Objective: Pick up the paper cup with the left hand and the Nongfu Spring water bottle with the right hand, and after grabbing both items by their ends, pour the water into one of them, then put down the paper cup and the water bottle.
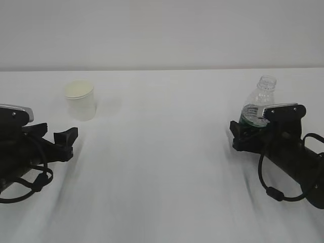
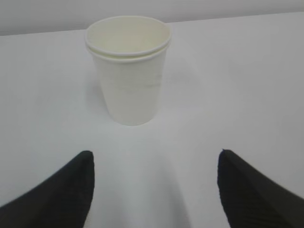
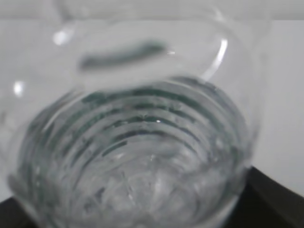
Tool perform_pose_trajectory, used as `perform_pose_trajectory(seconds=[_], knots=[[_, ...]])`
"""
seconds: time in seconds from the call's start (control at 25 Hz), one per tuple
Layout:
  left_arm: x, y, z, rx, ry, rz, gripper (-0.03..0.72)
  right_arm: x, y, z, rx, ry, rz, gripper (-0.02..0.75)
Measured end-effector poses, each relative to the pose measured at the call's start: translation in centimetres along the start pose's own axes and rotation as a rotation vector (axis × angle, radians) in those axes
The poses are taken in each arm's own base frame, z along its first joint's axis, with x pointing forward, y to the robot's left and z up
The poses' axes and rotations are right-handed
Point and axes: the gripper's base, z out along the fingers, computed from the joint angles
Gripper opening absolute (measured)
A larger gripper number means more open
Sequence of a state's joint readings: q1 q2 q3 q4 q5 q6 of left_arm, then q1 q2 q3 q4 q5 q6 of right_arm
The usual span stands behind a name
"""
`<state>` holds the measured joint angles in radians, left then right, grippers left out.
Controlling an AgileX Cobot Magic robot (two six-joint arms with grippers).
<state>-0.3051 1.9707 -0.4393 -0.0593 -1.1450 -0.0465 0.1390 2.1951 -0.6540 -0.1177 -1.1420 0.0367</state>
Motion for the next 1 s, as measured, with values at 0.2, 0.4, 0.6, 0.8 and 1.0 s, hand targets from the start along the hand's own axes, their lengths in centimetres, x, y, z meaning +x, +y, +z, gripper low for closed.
perform_pose_trajectory(seconds=[0.2, 0.4, 0.6, 0.8, 1.0], knots=[[0.0, 0.0, 0.0, 0.0, 0.0, 0.0, 0.578, -0.1, 0.0, 0.0, 0.0, -0.004, 0.0, 0.585], [0.0, 0.0, 0.0, 0.0, 0.0, 0.0, 0.577, -0.1, 0.0, 0.0, 0.0, -0.004, 0.0, 0.489], [0.1, 0.0, 0.0, -0.002, 0.002, 0.003, 0.577, -0.1, 0.1, 0.0, -0.012, -0.003, -0.008, 0.459], [1.1, 0.1, 0.4, -0.011, 0.037, 0.003, 0.577, 0.0, 0.4, 0.0, -0.04, -0.002, -0.021, 0.459], [1.4, 0.1, 2.2, -0.015, 0.027, 0.004, 0.576, 0.0, 0.4, 0.0, -0.046, -0.002, -0.024, 0.459]])
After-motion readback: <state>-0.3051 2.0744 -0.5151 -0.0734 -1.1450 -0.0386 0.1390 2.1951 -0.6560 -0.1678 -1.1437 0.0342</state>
